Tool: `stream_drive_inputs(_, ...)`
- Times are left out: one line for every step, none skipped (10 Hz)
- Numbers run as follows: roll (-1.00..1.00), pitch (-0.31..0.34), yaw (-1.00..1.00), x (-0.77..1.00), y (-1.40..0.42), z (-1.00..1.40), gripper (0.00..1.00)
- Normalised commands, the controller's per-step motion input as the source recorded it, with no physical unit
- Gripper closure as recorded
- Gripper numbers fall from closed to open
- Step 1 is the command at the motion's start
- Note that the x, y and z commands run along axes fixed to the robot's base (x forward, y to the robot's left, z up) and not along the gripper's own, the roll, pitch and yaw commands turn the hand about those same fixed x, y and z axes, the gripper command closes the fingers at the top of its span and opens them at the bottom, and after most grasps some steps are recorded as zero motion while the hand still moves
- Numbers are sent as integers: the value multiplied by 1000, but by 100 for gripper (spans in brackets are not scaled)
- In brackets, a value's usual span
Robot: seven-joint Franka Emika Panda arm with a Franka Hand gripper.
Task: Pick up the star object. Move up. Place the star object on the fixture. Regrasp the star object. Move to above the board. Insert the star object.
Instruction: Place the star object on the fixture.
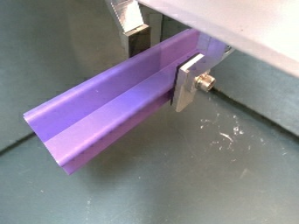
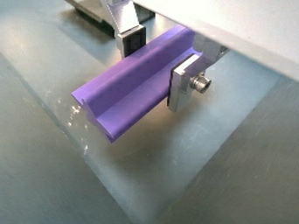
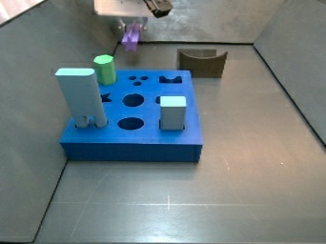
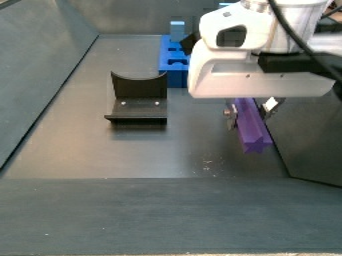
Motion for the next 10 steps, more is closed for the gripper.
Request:
stream_drive_inputs(0, 0, 0, 0, 0, 1000, 100)
stream_drive_inputs(9, 4, 1, 1, 0, 1000, 100)
stream_drive_inputs(17, 22, -3, -7, 1, 1000, 100)
stream_drive_inputs(33, 37, -12, -14, 3, 1000, 100)
stream_drive_inputs(47, 46, -18, -18, 5, 1000, 100)
stream_drive_inputs(58, 56, -20, -23, 4, 1000, 100)
stream_drive_inputs(71, 63, -15, -28, 4, 1000, 100)
stream_drive_inputs(77, 66, -5, -29, 1, 1000, 100)
stream_drive_inputs(85, 69, 3, -31, 2, 1000, 100)
stream_drive_inputs(93, 72, 8, -31, 1, 1000, 100)
